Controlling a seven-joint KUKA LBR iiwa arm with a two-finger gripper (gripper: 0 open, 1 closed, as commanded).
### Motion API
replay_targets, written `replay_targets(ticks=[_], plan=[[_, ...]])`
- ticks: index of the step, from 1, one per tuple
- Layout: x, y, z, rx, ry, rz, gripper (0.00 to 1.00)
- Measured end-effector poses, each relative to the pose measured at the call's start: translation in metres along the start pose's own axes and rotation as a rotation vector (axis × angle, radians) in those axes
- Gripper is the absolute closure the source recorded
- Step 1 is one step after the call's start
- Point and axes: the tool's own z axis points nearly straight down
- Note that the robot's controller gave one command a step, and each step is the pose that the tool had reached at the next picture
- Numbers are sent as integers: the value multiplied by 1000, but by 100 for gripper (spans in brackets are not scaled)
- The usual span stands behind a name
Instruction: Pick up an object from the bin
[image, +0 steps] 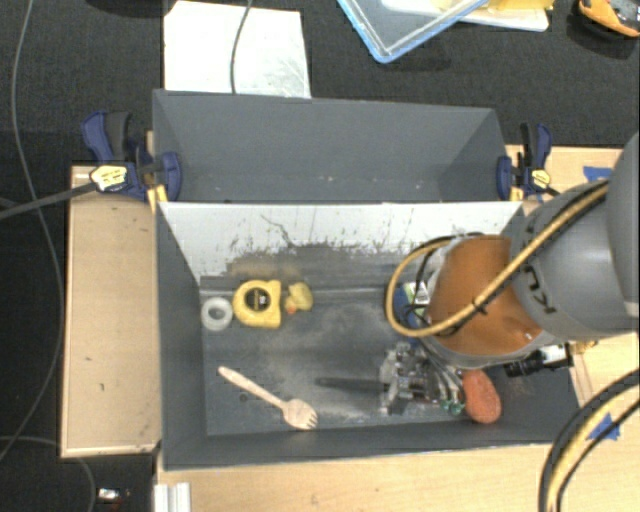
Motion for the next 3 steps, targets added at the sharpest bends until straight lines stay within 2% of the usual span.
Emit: replay_targets(ticks=[1,2,3], plan=[[0,0,0,0,0,-1,100],[-9,-8,-85,0,2,-7,100],[-8,-6,-160,0,9,-19,100]])
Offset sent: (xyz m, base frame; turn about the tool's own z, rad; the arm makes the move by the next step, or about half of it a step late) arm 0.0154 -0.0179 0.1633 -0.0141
